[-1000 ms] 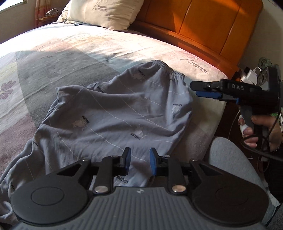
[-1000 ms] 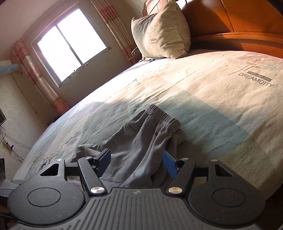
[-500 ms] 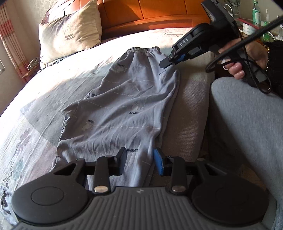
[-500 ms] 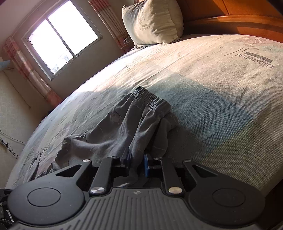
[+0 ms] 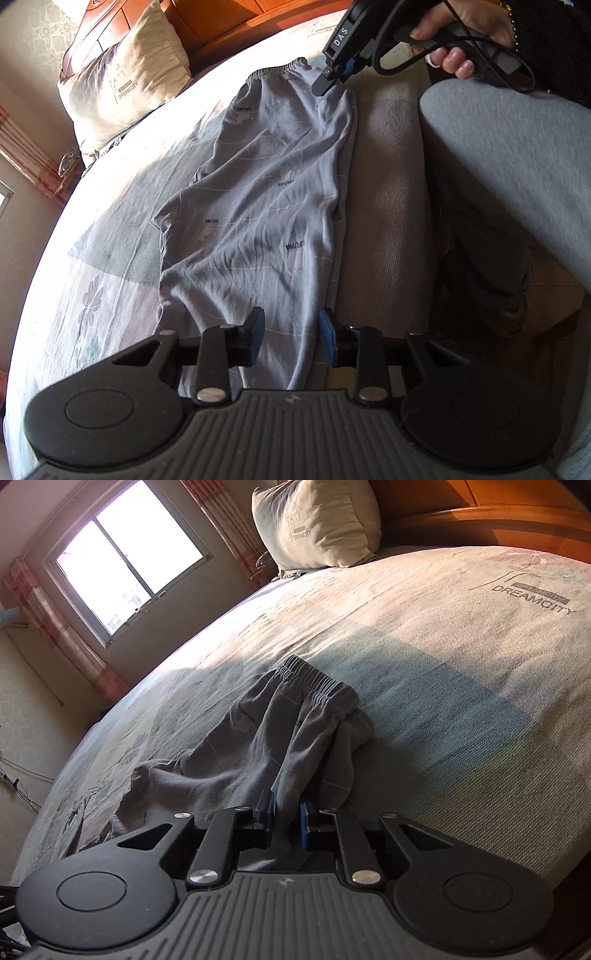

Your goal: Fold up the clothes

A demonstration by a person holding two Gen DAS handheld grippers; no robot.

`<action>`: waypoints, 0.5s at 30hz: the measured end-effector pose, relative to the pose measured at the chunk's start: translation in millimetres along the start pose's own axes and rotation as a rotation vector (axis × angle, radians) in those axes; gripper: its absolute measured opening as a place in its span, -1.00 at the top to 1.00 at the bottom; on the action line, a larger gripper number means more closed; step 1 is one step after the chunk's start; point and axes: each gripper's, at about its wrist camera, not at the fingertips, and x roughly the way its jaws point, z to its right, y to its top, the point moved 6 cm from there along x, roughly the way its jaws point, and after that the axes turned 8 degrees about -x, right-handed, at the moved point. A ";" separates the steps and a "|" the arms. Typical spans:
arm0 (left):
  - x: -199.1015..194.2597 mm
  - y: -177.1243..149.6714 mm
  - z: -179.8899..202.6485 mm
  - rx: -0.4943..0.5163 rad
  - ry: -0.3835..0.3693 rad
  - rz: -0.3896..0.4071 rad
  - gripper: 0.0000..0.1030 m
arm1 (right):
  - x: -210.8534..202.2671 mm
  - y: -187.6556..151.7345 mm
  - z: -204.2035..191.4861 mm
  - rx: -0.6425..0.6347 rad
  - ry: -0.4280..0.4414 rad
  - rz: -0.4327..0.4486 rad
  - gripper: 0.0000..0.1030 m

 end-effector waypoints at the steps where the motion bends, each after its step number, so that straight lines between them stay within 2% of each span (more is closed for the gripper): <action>1: 0.1 -2.7 -2.0 0.010 0.011 -0.012 0.39 | 1.0 -0.5 -0.2 0.000 0.000 -0.003 0.67; 5: 2.0 -16.0 0.8 0.089 0.018 -0.061 0.39 | 2.6 -1.2 -2.0 -0.004 0.000 -0.008 0.66; 8: 4.1 -26.0 6.5 0.192 0.053 -0.087 0.39 | 3.3 -1.3 -1.1 0.008 -0.001 -0.007 0.65; 13: 5.5 -33.8 7.2 0.258 0.081 -0.088 0.40 | 5.2 -1.8 3.0 0.052 0.000 -0.004 0.58; 15: 5.9 -37.0 11.8 0.308 0.089 -0.087 0.58 | 5.9 -2.0 4.7 0.069 0.000 -0.002 0.58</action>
